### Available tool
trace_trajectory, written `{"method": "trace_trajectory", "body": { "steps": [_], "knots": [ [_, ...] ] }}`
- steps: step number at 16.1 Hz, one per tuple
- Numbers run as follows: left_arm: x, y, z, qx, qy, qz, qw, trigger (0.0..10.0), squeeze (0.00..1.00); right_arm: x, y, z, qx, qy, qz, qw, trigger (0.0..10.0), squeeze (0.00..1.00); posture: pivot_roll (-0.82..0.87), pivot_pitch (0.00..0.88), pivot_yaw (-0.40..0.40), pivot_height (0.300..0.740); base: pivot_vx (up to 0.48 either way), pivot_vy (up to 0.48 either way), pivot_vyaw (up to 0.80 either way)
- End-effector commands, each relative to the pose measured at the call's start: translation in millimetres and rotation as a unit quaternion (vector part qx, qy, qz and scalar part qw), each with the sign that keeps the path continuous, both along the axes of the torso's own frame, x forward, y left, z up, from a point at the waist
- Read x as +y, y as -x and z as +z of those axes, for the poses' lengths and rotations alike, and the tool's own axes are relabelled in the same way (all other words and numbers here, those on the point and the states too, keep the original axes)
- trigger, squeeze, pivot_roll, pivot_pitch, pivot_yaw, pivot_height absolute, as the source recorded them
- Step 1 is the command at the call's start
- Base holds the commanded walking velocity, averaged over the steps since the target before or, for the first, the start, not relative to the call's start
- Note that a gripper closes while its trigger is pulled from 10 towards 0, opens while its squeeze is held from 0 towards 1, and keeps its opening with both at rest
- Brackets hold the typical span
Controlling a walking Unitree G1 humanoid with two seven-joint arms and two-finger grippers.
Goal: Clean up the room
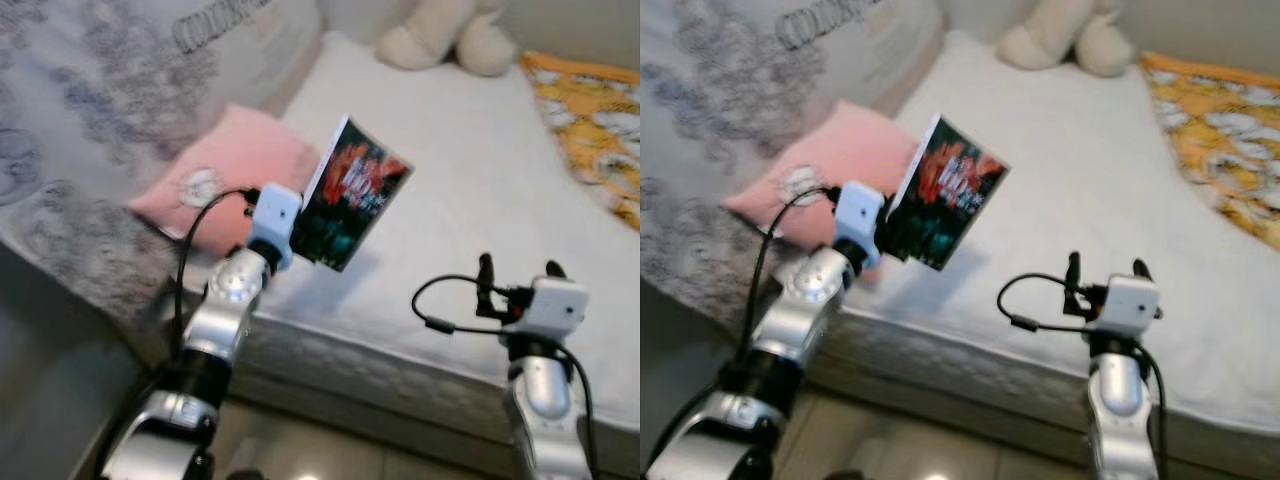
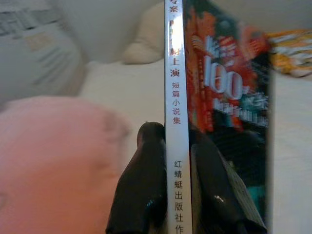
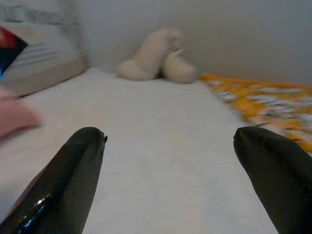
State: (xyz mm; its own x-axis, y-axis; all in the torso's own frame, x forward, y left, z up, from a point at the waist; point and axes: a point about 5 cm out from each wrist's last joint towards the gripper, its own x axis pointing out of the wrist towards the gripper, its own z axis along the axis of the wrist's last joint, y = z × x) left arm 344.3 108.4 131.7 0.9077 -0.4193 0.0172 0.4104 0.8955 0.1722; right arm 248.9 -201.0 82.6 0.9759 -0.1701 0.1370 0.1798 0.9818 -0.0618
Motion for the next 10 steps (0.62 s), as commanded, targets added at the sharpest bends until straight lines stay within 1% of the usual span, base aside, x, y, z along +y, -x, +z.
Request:
{"method": "trace_trajectory", "body": {
  "steps": [1, 3, 5, 7, 10],
  "knots": [
    [3.1, -4.3, 6.4, -0.012, 0.006, 0.008, 1.0, 10.0, 0.0, -1.6, -0.6, 2.0, -0.001, 0.002, 0.003, 1.0, 10.0, 0.06, 0.09, 0.0, -0.019, 0.74, 0.48, 0.0, 0.0],
    [2.8, -5.8, 6.8, -0.014, -0.003, 0.012, 1.0, 10.0, 0.0, -1.0, -0.6, 0.9, 0.005, 0.003, 0.005, 1.0, 10.0, 0.06, 0.08, 0.0, -0.016, 0.74, 0.416, 0.0, 0.0],
    [2.4, -6.8, 7.2, -0.014, -0.002, 0.013, 1.0, 10.0, 0.0, -1.4, -0.8, -0.4, 0.009, -0.004, 0.004, 1.0, 10.0, 0.07, 0.08, 0.0, -0.016, 0.74, 0.0, 0.0, -0.68],
    [1.7, -8.7, 8.4, -0.018, -0.01, 0.014, 1.0, 10.0, 0.0, -3.1, 0.3, -0.2, 0.01, -0.004, -0.001, 1.0, 10.0, 0.07, 0.08, 0.0, -0.013, 0.74, 0.0, 0.0, -0.73],
    [-0.4, -9.1, 8.7, -0.016, -0.007, 0.009, 1.0, 10.0, 0.0, -4.6, 1.0, -0.3, 0.009, -0.003, -0.004, 1.0, 10.0, 0.07, 0.08, 0.0, -0.012, 0.74, 0.0, 0.0, -0.72]
  ]
}}
